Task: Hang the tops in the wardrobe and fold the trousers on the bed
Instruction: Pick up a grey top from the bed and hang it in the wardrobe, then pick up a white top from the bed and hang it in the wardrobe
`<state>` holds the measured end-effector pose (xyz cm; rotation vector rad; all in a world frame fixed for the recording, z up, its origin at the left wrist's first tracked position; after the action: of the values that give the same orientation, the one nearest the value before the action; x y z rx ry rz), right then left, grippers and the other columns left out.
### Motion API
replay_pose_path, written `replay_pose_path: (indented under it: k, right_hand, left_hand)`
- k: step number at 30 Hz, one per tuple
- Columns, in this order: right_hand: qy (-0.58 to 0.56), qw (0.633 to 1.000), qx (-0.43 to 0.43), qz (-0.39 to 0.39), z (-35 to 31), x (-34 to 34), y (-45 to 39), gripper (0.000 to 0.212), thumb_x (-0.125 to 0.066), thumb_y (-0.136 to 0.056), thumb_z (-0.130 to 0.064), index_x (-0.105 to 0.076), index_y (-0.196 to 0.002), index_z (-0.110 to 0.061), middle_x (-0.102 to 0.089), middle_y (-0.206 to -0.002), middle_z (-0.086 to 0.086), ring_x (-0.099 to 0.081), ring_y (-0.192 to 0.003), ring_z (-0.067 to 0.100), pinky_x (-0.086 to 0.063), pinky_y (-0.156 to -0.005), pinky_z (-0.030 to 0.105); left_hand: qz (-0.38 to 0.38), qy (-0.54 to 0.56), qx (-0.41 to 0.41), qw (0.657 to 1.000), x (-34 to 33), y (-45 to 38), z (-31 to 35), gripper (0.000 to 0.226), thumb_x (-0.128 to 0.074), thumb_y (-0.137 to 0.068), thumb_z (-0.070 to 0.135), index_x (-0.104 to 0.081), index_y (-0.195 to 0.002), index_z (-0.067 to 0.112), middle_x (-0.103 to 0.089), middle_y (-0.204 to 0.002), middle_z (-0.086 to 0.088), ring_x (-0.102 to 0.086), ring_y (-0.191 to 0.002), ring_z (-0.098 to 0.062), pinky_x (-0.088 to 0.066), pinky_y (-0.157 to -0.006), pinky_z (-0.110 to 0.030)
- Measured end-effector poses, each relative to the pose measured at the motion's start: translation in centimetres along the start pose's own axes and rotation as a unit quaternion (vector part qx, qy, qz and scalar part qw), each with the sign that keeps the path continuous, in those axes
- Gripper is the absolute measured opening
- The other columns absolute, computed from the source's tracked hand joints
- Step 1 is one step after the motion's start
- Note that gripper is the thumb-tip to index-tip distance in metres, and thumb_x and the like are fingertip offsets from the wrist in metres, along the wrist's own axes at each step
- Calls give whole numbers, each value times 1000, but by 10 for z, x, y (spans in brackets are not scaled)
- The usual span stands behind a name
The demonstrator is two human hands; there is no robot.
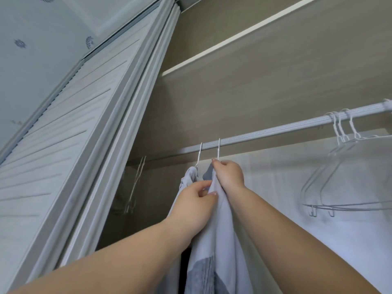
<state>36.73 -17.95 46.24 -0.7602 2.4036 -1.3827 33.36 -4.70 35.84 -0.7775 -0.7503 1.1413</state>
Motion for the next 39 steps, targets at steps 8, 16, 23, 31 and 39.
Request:
replay_pose_path:
  k: [8,16,23,31,39]
  right_hand:
    - [15,959,281,-24,-59,-4,87,22,-63,-87,-21,-68,-108,-22,-56,-113,-2,-54,-96,7,-37,-86,11]
    - [-108,929,291,-203,-102,-7,203,28,-60,-90,-26,-61,-118,-31,-54,-110,-20,-50,-97,-12,-34,-79,-4]
    - [-275,839,258,-391,-194,-16,366,32,-66,-83,-30,-61,-114,-36,-61,-112,-24,-51,-108,-13,-33,-93,5]
    - [-435,687,268,-517,-350,14,555,36,-63,-82,-40,-58,-118,-39,-60,-116,-25,-49,-112,-14,-34,-89,2]
    - [-571,461,296,-612,-521,106,732,43,-63,-75,-47,-60,-116,-34,-62,-114,-21,-53,-110,-11,-34,-90,3]
  left_hand:
    - [26,38,59,997,41,56,16,24,-57,-94,15,-63,-118,16,-69,-107,-9,-63,-91,-11,-55,-81,-29]
    - [45,-126,124,983,155,178,63,18,-67,-86,27,-68,-104,26,-73,-98,6,-68,-96,-8,-53,-88,-33]
    - [208,-267,168,926,260,336,181,16,-63,-88,12,-67,-99,23,-74,-95,7,-69,-94,-8,-55,-85,-29]
    - [323,-420,224,818,313,523,357,21,-67,-85,9,-67,-97,26,-74,-96,9,-68,-90,-6,-56,-79,-20]
    - [476,-541,282,633,302,723,555,22,-69,-85,12,-66,-95,31,-73,-96,7,-68,-88,-7,-56,-79,-29]
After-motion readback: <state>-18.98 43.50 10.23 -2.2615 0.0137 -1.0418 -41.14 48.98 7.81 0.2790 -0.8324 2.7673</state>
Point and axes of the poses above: each hand's wrist, its own y-axis away from the middle knuckle, its own x-axis out of the back of the hand, z = x × y, the point moved 2 cm from there along -y, towards the middle knuckle
